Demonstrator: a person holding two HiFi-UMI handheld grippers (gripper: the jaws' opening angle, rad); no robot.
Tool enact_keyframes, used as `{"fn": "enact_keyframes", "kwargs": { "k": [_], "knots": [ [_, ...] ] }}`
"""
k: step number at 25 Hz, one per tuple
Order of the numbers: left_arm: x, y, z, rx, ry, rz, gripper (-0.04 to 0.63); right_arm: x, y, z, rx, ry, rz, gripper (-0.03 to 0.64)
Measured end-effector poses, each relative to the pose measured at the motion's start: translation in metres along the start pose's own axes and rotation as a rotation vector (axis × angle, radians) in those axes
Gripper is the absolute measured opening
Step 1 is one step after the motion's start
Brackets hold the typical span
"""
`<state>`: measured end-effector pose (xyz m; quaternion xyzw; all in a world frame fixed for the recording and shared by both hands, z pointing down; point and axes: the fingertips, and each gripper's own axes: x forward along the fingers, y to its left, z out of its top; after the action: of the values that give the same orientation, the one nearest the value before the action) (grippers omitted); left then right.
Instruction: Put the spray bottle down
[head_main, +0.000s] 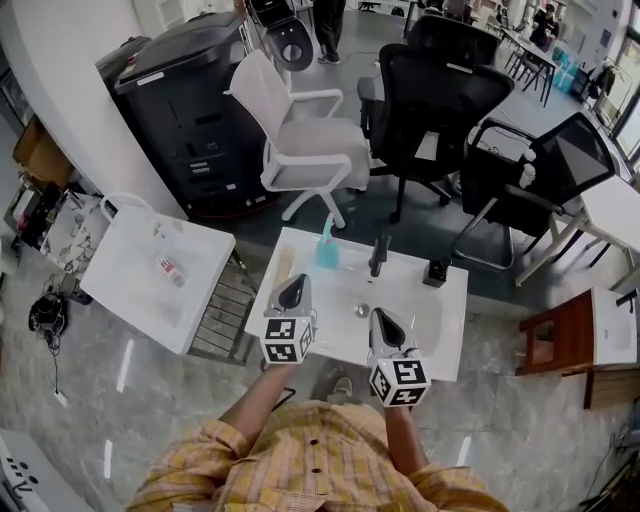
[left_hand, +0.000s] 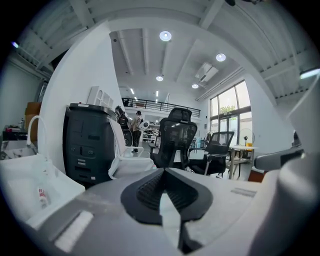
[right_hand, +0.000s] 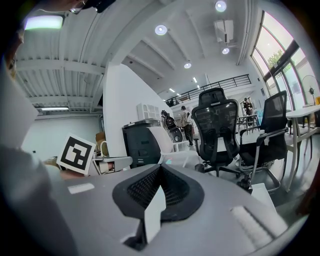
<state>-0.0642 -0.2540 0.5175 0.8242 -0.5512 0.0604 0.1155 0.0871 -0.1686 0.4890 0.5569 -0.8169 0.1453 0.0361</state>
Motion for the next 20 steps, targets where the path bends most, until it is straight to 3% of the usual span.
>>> {"fn": "enact_keyframes", "kwargs": {
  "k": [11,20],
  "knots": [
    [-0.070,-0.005,0.002,0.024,-0.017,-0.085,-0.002,-0.020,0.051,0.010,-0.033,-0.044,-0.007,0.000],
    [-0.106,-0.010,-0.007,0.029,-0.026,-0.131,-0.002,-0.033,0.065,0.005,-0.047,-0.035,-0.048,0.000]
  ]
}}
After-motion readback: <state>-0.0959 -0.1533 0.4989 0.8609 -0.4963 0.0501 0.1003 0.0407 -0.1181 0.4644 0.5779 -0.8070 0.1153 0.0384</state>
